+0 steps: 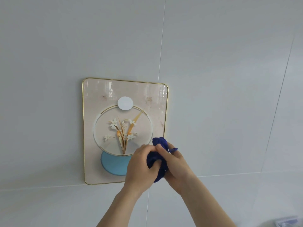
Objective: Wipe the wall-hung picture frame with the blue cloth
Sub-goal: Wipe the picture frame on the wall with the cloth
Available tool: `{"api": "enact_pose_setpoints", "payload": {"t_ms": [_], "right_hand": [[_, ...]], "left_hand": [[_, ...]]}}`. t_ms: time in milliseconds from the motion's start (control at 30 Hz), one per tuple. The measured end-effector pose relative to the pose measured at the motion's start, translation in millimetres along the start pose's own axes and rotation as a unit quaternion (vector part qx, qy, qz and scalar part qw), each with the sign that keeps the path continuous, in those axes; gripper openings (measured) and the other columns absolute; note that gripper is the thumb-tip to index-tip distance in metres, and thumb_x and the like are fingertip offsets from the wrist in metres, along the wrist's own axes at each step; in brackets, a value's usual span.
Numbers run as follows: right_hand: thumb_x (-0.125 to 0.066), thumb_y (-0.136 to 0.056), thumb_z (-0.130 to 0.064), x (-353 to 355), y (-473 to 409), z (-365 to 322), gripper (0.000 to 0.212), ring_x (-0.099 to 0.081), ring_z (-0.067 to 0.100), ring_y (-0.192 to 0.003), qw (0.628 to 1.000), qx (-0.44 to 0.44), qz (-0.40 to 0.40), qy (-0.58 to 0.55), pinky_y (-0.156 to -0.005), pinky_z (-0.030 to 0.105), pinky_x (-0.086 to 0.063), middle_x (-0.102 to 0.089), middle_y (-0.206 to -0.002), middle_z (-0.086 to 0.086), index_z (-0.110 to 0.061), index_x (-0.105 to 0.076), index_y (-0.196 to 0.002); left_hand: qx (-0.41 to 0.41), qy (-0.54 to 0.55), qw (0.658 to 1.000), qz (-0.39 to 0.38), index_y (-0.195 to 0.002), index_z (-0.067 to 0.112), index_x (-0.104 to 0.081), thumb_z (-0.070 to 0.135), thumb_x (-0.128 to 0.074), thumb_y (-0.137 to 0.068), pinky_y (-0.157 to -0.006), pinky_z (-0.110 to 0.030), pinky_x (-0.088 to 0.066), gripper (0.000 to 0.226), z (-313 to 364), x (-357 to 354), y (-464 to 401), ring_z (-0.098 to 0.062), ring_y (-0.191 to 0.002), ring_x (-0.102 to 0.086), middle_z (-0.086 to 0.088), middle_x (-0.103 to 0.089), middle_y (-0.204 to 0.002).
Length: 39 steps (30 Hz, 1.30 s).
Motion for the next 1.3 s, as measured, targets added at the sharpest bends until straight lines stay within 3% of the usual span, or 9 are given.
{"api": "enact_pose_setpoints", "payload": {"t_ms": [133, 233, 300, 467, 600, 733, 833, 1033, 1300], "right_hand": [[-0.064, -0.102, -0.006, 20.7, -19.0, -26.5, 0.026, -0.074, 0.040, -0.112, 0.990, 0.092, 0.078, 0.072, -0.095, 0.050, -0.063, -0.078, -0.114, 0.024, -0.018, -0.069, -0.125], [-0.065, -0.100, -0.011, 33.2, -25.1, -67.9, 0.030, -0.074, 0.019, -0.093, 0.957, 0.198, 0.163, 0.134, -0.053, 0.024, -0.061, -0.075, -0.100, 0.006, -0.031, -0.067, -0.122], [-0.066, -0.099, -0.012, 32.5, -28.1, -93.0, 0.036, -0.074, 0.007, -0.080, 0.934, 0.263, 0.188, 0.152, -0.048, 0.029, -0.061, -0.075, -0.097, -0.003, -0.042, -0.067, -0.120], [-0.068, -0.097, -0.018, 3.2, -36.0, -130.3, 0.049, -0.072, 0.015, -0.085, 0.819, 0.432, 0.225, 0.303, -0.060, 0.048, -0.065, -0.066, -0.117, -0.006, -0.046, -0.066, -0.137], [-0.061, -0.095, -0.019, -23.5, -49.7, -136.8, 0.048, -0.065, 0.033, -0.106, 0.692, 0.519, 0.243, 0.439, -0.100, 0.051, -0.048, -0.066, -0.123, 0.008, -0.028, -0.066, -0.142], [-0.059, -0.101, -0.017, -30.6, -74.8, -131.5, 0.049, -0.047, 0.044, -0.138, 0.612, 0.532, 0.261, 0.524, -0.117, 0.059, -0.035, -0.049, -0.155, 0.021, -0.023, -0.058, -0.150], [-0.055, -0.103, -0.009, -37.4, -86.1, -118.9, 0.053, -0.033, 0.045, -0.155, 0.609, 0.555, 0.202, 0.529, -0.122, 0.061, -0.034, -0.036, -0.167, 0.024, -0.010, -0.050, -0.155], [-0.034, -0.113, -0.036, -36.6, -87.3, -102.8, 0.051, -0.032, 0.042, -0.157, 0.627, 0.586, 0.196, 0.475, -0.125, 0.060, -0.034, -0.042, -0.164, 0.023, -0.009, -0.059, -0.147], [-0.062, -0.103, 0.000, -27.2, -88.6, -82.4, 0.036, -0.041, 0.047, -0.151, 0.603, 0.606, 0.235, 0.463, -0.116, 0.062, -0.046, -0.047, -0.158, 0.029, -0.009, -0.069, -0.138]], "left_hand": [[0.034, 0.058, 0.997, 0.038, -0.106, 0.032, -0.056, 0.028, -0.064, -0.076, -0.089, -0.024, -0.046, 0.032, -14.5, 16.2, -13.5, 0.000, -0.106, -0.060, 0.020, -0.064, -0.108], [-0.064, -0.143, 0.975, 0.156, -0.117, 0.024, -0.058, 0.038, -0.061, -0.086, -0.099, -0.030, -0.039, 0.034, -5.0, 47.0, -28.5, -0.013, -0.116, -0.057, 0.010, -0.064, -0.118], [-0.118, -0.255, 0.942, 0.185, -0.129, 0.020, -0.059, 0.043, -0.059, -0.091, -0.115, -0.039, -0.034, 0.045, 6.0, 53.4, -42.0, -0.024, -0.133, -0.052, 0.001, -0.062, -0.132], [-0.156, -0.405, 0.891, 0.135, -0.159, 0.018, -0.035, 0.049, -0.045, -0.101, -0.131, -0.048, -0.007, 0.066, 6.9, 40.8, -82.0, -0.029, -0.160, -0.016, -0.005, -0.027, -0.171], [-0.156, -0.439, 0.874, 0.138, -0.162, 0.014, -0.024, 0.042, -0.040, -0.103, -0.131, -0.051, -0.010, 0.068, -8.4, 37.3, -98.5, -0.031, -0.161, -0.010, -0.008, -0.019, -0.173], [-0.186, -0.437, 0.866, 0.154, -0.163, 0.014, -0.023, 0.036, -0.035, -0.105, -0.132, -0.048, -0.010, 0.064, -19.4, 36.1, -100.2, -0.029, -0.162, -0.008, -0.007, -0.017, -0.174], [-0.198, -0.450, 0.856, 0.160, -0.165, 0.015, -0.018, 0.038, -0.030, -0.107, -0.132, -0.048, -0.007, 0.063, -26.3, 35.3, -103.4, -0.027, -0.162, -0.005, -0.005, -0.013, -0.175], [-0.198, -0.468, 0.839, 0.195, -0.166, 0.018, -0.010, 0.045, -0.026, -0.107, -0.132, -0.048, -0.006, 0.066, -35.2, 28.3, -107.4, -0.027, -0.162, -0.004, -0.003, -0.006, -0.175], [-0.209, -0.446, 0.843, 0.215, -0.165, 0.017, -0.015, 0.043, -0.028, -0.107, -0.132, -0.049, -0.008, 0.065, -34.3, 28.3, -106.5, -0.028, -0.162, -0.008, -0.002, -0.006, -0.173]]}}
Point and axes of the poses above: each hand's wrist, its own y-axis away from the middle knuckle, its own x-axis out of the back of the hand, z = x × y, the point moved 9 cm from there along -y, towards the middle knuckle
